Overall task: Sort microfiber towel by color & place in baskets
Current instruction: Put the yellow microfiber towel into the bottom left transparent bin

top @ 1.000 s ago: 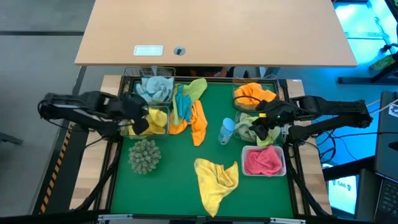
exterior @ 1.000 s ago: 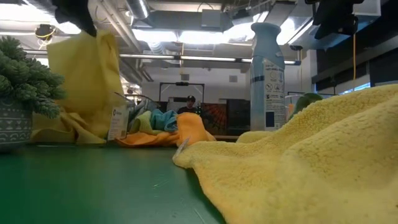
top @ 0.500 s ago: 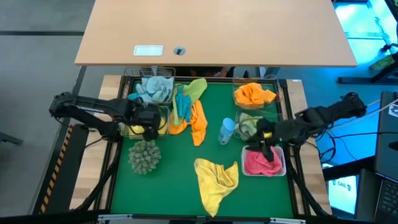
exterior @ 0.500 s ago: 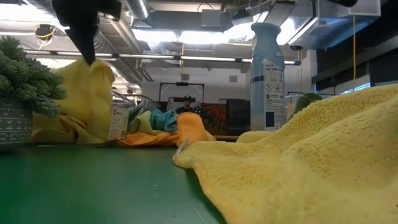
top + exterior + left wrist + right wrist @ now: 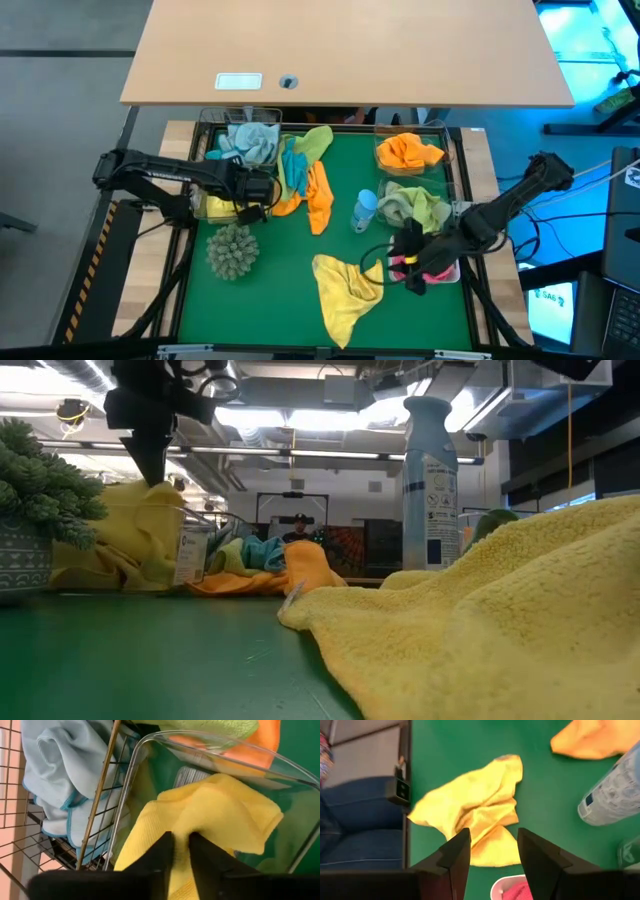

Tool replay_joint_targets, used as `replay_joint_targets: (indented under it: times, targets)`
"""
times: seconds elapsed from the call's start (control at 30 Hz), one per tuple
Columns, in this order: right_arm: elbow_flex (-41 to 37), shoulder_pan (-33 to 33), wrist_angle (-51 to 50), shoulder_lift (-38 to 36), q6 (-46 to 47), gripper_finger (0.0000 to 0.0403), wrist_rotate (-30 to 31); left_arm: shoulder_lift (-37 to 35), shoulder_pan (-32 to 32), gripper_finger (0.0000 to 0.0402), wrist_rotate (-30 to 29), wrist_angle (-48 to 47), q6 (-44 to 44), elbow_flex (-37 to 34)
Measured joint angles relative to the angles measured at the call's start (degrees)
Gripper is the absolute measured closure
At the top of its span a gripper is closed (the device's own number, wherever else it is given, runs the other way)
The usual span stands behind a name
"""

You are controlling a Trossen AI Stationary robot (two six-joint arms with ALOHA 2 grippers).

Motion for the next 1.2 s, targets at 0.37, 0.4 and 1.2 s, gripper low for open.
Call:
replay_joint_targets:
  times: [0.37,0.4,1.2]
  targets:
    - [0.0,-0.02,0.24,10.57,-3.02,0.024,0.54,0.03,1.72,0.0248,1.98,0.36,4.22,0.0]
    - [0.0,-0.04,0.23,11.39,-3.04,0.024,0.54,0.03,1.7,0.0247,2.03,0.34,4.52,0.0]
    - [-0.02,-0.04,9.3,25.49,-12.3,0.024,-8.21,-0.1,1.72,0.0245,1.9,-9.7,7.22,7.5]
